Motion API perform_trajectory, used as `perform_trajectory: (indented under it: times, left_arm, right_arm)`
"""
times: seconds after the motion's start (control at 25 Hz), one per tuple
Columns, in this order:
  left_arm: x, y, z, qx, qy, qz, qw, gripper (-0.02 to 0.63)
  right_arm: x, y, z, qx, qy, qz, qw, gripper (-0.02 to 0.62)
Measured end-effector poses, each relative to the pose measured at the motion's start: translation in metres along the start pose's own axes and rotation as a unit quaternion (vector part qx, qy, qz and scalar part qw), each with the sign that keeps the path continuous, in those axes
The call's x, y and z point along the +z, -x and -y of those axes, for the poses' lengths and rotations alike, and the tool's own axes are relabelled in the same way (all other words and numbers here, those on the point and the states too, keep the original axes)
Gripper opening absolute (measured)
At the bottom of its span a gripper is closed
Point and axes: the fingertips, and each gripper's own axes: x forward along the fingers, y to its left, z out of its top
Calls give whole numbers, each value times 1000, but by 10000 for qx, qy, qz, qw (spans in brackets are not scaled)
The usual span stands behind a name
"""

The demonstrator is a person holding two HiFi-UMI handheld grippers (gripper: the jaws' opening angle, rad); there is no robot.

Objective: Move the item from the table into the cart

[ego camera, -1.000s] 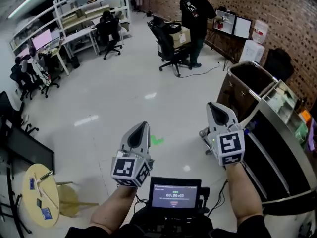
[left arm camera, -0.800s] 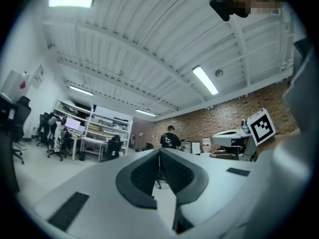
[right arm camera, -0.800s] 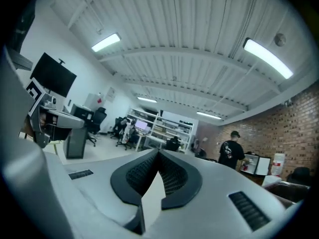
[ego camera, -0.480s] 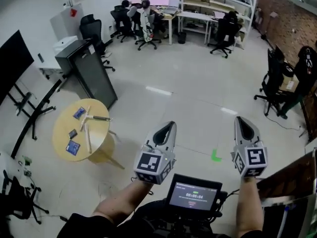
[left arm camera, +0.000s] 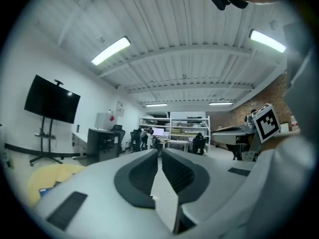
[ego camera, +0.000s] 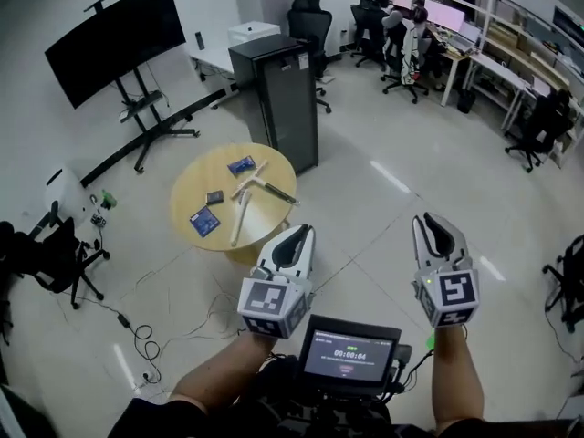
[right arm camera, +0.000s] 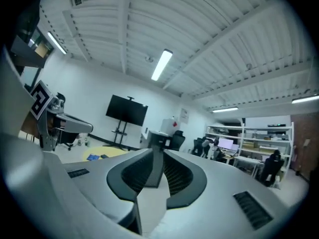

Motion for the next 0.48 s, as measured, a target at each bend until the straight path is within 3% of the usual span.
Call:
perform_trajectory:
  times: [0.32, 0.4, 0.48]
  left_arm:
    - [-21, 20, -285, 1331, 90, -53, 9910, 35]
    - [-23, 30, -359, 1600, 77, -142, 9870, 35]
    - [-23, 35, -423, 1802, 58, -182, 9834, 35]
  right_arm:
    - [13, -234, -162, 1147, -460, 60, 9923, 60]
    - [18, -287, -206, 1375, -562, -15, 9889, 115]
    - [24, -338, -241, 1541, -565, -21, 9864, 115]
